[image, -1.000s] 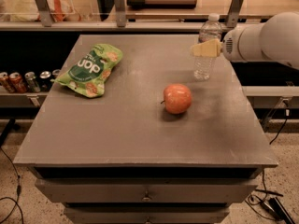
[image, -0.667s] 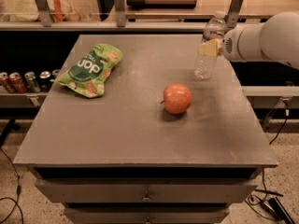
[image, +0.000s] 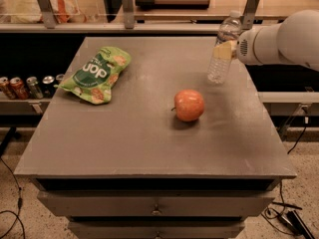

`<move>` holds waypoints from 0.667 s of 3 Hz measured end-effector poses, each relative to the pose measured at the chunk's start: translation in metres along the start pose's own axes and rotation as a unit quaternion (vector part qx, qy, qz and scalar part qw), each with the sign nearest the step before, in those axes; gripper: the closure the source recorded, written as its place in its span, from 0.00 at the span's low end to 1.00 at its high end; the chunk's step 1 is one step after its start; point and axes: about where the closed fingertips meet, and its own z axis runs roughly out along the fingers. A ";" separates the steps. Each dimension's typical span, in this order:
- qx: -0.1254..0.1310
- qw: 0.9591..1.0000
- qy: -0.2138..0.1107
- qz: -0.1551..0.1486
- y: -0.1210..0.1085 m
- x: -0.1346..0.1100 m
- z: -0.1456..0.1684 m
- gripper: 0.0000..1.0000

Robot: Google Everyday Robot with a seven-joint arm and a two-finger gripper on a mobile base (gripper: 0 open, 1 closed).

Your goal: Move water bottle near green rice chip bag

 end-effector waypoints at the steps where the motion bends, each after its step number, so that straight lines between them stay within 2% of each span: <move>1: -0.001 1.000 -0.002 -0.003 0.000 -0.002 -0.001 1.00; 2: 0.004 1.000 -0.008 -0.016 0.001 -0.008 -0.004 1.00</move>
Offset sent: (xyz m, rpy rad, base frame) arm 0.0020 -0.0027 0.0163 -0.0536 -0.0468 0.0088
